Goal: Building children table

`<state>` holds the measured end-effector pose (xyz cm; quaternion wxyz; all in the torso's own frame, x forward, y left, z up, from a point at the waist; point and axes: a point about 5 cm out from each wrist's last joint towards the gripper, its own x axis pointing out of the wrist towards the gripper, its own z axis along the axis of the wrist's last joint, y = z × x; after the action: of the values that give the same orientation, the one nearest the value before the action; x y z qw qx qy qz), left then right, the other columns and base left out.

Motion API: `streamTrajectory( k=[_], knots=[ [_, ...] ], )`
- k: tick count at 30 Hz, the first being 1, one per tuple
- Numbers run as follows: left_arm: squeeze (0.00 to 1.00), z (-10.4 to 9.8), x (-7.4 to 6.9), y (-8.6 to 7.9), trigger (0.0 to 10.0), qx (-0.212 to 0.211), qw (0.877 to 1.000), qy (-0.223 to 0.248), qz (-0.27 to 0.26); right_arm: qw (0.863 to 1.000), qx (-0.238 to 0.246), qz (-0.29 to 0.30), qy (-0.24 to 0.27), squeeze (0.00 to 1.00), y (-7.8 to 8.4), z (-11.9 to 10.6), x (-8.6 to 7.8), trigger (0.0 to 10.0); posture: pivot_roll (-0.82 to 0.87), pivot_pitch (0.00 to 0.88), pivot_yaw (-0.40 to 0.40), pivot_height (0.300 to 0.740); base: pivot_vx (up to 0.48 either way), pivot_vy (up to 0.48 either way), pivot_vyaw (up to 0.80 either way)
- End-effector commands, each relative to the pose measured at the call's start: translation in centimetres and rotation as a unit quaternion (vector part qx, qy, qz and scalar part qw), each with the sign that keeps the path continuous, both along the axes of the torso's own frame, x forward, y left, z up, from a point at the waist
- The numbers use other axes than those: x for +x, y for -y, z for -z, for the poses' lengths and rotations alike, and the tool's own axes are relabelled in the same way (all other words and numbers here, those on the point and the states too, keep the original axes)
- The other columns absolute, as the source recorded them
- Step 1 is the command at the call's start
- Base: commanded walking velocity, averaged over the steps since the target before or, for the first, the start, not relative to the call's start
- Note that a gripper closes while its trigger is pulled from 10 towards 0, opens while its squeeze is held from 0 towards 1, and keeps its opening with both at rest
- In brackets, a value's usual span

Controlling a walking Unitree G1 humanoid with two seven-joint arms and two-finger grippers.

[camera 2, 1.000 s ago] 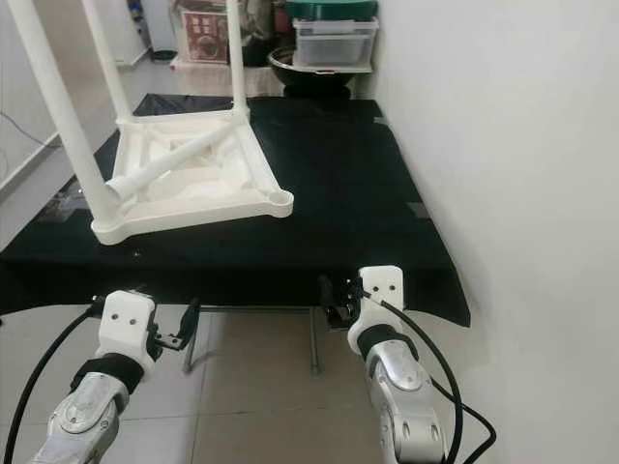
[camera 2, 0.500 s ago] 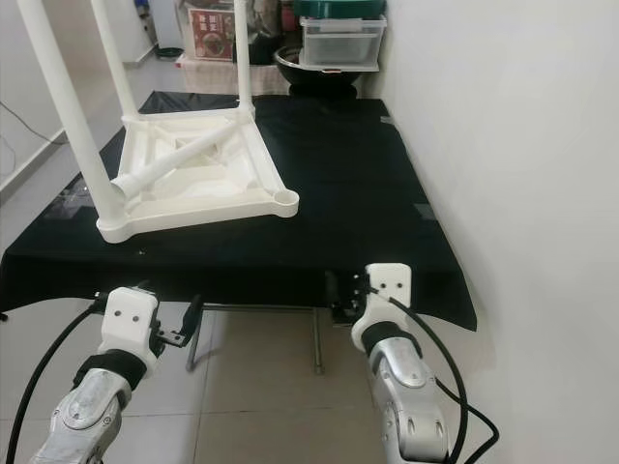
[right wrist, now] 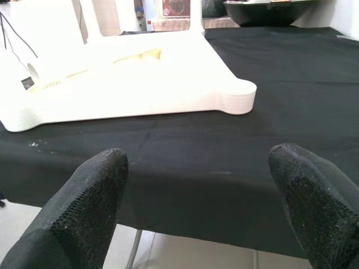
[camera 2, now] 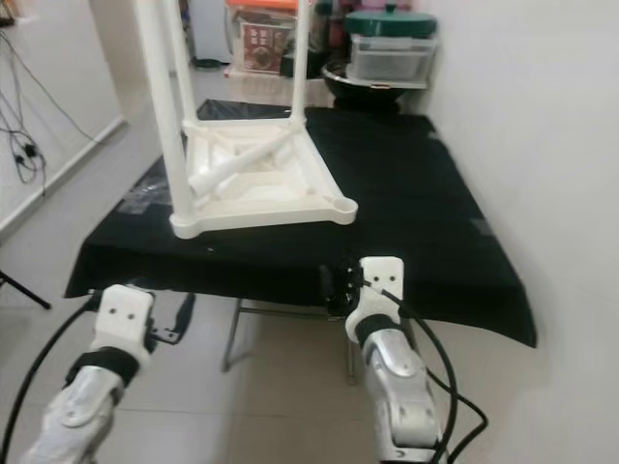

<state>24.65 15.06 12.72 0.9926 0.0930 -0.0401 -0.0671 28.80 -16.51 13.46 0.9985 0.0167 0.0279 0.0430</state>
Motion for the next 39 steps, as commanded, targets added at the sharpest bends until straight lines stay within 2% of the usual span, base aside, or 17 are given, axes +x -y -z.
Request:
streamTrajectory(
  k=[1,4,9,17,21,22,25,29,32,35,39],
  knots=[
    [0.0,0.2,0.0,0.3,10.0,-0.003,1.0,-0.002,0.016,1.0,0.001,-0.006,-0.002,0.0,0.1,0.2,0.1,10.0,-0.05,0.004,-0.031,0.74,0.371,0.0,-0.8],
    [0.0,0.2,0.1,0.3,10.0,-0.006,1.0,-0.005,0.016,1.0,0.005,-0.009,0.01,0.0,0.0,0.0,0.1,10.0,-0.05,0.004,-0.031,0.74,0.42,0.0,-0.8],
    [0.0,0.2,0.1,0.3,10.0,-0.007,1.0,-0.006,0.016,1.0,-0.003,-0.014,0.0,0.0,-0.1,0.2,0.2,10.0,-0.05,0.003,-0.029,0.74,0.422,0.0,-0.27],
    [0.0,0.1,0.2,0.3,10.0,-0.007,1.0,-0.005,0.017,1.0,-0.003,-0.021,-0.006,0.0,-0.3,0.3,0.3,10.0,-0.05,0.01,-0.025,0.74,0.418,0.0,0.0],
    [0.0,0.0,0.2,0.3,10.0,-0.007,1.0,-0.005,0.018,0.999,-0.012,-0.051,0.011,0.0,-0.8,-0.1,0.4,10.0,-0.05,0.015,-0.025,0.74,0.407,0.0,0.0],
    [0.0,0.0,0.2,0.3,10.0,-0.006,1.0,-0.005,0.018,0.997,-0.022,-0.074,0.014,0.0,-1.2,-0.1,0.3,10.0,-0.05,0.017,-0.026,0.74,0.364,0.0,0.8],
    [0.0,0.0,0.2,0.3,10.0,-0.005,1.0,-0.006,0.017,0.996,-0.029,-0.082,0.014,0.0,-1.4,-0.1,0.3,10.0,-0.05,0.017,-0.026,0.74,0.353,0.0,0.8],
    [0.0,0.1,0.3,0.3,10.0,-0.007,1.0,-0.008,0.015,0.996,-0.016,-0.083,0.012,0.0,-1.4,-0.1,0.4,10.0,-0.05,0.019,-0.026,0.74,0.0,0.0,0.6],
    [0.0,0.3,0.3,0.6,10.0,0.0,0.999,-0.022,0.03,0.997,-0.04,-0.065,-0.004,0.0,-1.1,0.1,0.8,10.0,-0.05,0.026,-0.026,0.74,0.0,0.0,0.0],
    [0.0,0.4,0.3,0.7,10.0,0.001,0.999,-0.026,0.036,0.997,-0.044,-0.062,-0.007,0.0,-1.0,0.1,0.9,10.0,-0.05,0.026,-0.026,0.74,0.0,0.0,0.0],
    [0.0,0.5,0.1,1.4,10.0,0.003,0.997,-0.036,0.073,0.997,-0.066,-0.042,-0.01,0.0,-0.5,0.1,1.3,10.0,-0.05,0.034,-0.028,0.74,0.0,0.0,0.0]
  ],
)
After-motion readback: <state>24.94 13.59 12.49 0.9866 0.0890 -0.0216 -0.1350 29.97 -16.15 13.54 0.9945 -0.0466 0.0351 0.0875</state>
